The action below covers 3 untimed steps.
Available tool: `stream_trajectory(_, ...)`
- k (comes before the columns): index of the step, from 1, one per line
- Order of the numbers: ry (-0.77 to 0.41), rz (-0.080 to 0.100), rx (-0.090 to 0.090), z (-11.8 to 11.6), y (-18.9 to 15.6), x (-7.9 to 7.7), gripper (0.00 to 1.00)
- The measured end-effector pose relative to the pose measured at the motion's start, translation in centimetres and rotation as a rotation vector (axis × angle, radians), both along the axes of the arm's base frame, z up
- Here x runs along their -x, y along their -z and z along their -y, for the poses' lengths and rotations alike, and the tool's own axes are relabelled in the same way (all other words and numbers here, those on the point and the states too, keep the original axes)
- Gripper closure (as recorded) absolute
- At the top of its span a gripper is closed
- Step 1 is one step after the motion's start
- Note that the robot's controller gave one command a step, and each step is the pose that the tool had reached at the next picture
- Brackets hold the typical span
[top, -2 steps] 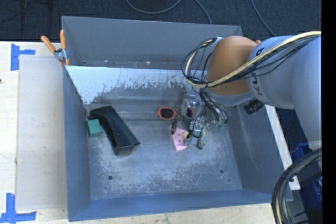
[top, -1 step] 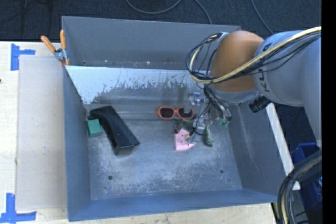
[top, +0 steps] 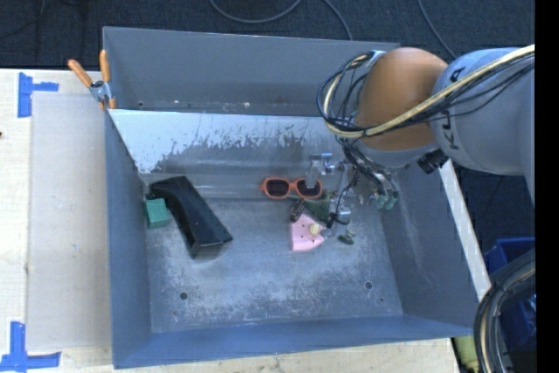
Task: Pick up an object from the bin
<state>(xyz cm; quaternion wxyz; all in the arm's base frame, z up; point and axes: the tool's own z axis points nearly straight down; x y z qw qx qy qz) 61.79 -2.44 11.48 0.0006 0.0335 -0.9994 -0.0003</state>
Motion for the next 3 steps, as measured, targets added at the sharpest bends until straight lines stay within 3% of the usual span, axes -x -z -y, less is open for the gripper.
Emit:
stream_trajectory(1,0.184,-0.004,0.0,0.49,3.03,-0.01,0.0)
stream_trajectory(2,-0.071,0.003,-0.001,-0.07,3.92,-0.56,1.0)
stream_trajectory(3,-0.07,0.004,-0.001,-0.03,3.94,-0.56,1.0)
